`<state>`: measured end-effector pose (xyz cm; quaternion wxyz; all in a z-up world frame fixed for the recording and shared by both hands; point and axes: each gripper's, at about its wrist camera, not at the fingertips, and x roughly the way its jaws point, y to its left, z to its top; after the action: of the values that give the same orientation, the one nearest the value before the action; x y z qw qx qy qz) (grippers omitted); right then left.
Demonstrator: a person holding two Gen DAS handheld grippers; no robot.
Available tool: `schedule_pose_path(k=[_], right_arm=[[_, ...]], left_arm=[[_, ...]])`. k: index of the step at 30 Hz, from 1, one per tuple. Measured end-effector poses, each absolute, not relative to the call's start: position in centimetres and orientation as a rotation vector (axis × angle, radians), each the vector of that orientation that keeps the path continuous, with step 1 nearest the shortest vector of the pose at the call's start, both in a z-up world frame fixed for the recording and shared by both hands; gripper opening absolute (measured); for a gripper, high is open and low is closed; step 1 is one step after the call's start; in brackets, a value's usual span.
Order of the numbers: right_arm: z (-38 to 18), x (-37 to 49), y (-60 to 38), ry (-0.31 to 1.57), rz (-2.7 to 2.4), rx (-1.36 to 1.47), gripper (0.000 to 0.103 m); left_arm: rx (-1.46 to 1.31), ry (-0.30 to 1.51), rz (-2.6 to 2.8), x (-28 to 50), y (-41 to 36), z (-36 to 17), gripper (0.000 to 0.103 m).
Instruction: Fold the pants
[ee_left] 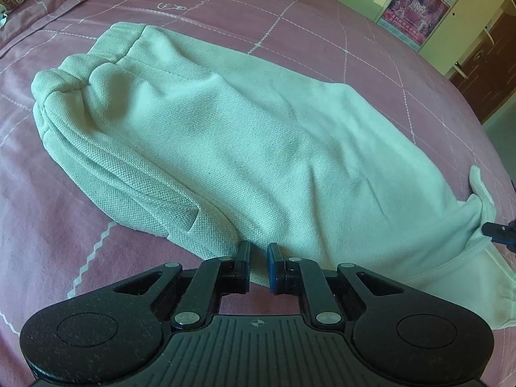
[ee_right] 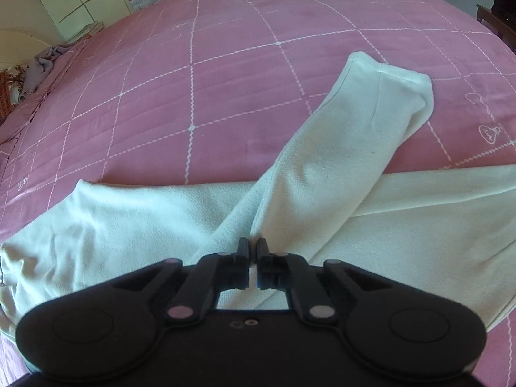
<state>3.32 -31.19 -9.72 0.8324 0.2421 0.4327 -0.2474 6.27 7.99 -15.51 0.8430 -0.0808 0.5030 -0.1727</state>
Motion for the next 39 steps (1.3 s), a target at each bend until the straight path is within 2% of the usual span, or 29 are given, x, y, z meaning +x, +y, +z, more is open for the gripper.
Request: schedule_pose_path(k=[6,12,13,14,16,18,20,21,22,27,30,33,35,37,39], right_arm=[[-7.9,-4.2,-30.5,0.82,-0.471,0.544,0.004],[-14.0,-7.0,-30.8,0.957,-0.508,0.577,0.006],[-13.8,-7.0,-30.8,0.938,-0.521,0.584,0.017],[-13.3,-6.9,-30.8,0.923,-0.528,0.593,0.022],[-11.6,-6.7,-31.0,0.879,-0.523,0.563,0.024],[-10.2,-6.1,-31.5,0.856,-0.542,0.481,0.033],[-9.6,-4.7,-32.6,0.862,-0.569,0.432,0.058],[-9.6,-3.9,-33.4,0.866,-0.579,0.408,0.061],[-9.7,-2.8,-33.9,0.873,-0.594,0.38,0.061],[-11.1,1.5,-37.0,0.913,-0.691,0.36,0.044],[-11.9,3.0,-38.3,0.929,-0.702,0.399,0.044],[-13.0,4.8,-38.1,0.992,-0.711,0.299,0.043],[-13.4,5.2,-37.9,1.019,-0.713,0.249,0.03],[-13.0,4.5,-38.5,1.0,-0.7,0.278,0.006],[-12.1,3.0,-39.0,0.959,-0.691,0.316,0.005]], left_arm=[[-0.173,1.062,-0.372,6.4,8.2,-15.6,0.011],[-0.132,1.057,-0.368,6.3,7.4,-15.4,0.011],[-0.126,1.057,-0.366,6.3,7.4,-15.3,0.011],[-0.123,1.058,-0.363,6.3,7.2,-15.2,0.011],[-0.118,1.057,-0.354,6.3,7.0,-14.9,0.012],[-0.112,1.052,-0.345,6.2,6.7,-14.7,0.012],[-0.114,1.052,-0.345,6.0,6.5,-14.7,0.012],[-0.112,1.05,-0.343,6.0,6.5,-14.8,0.012],[-0.113,1.047,-0.341,5.9,6.6,-14.8,0.012],[-0.131,1.057,-0.334,6.0,6.8,-15.0,0.012],[-0.13,1.06,-0.333,6.2,6.8,-15.1,0.012],[-0.13,1.057,-0.331,6.2,6.7,-15.2,0.012],[-0.13,1.055,-0.33,6.1,6.7,-15.2,0.012],[-0.127,1.052,-0.33,6.0,6.7,-15.2,0.012],[-0.123,1.051,-0.332,6.0,6.6,-15.2,0.012]])
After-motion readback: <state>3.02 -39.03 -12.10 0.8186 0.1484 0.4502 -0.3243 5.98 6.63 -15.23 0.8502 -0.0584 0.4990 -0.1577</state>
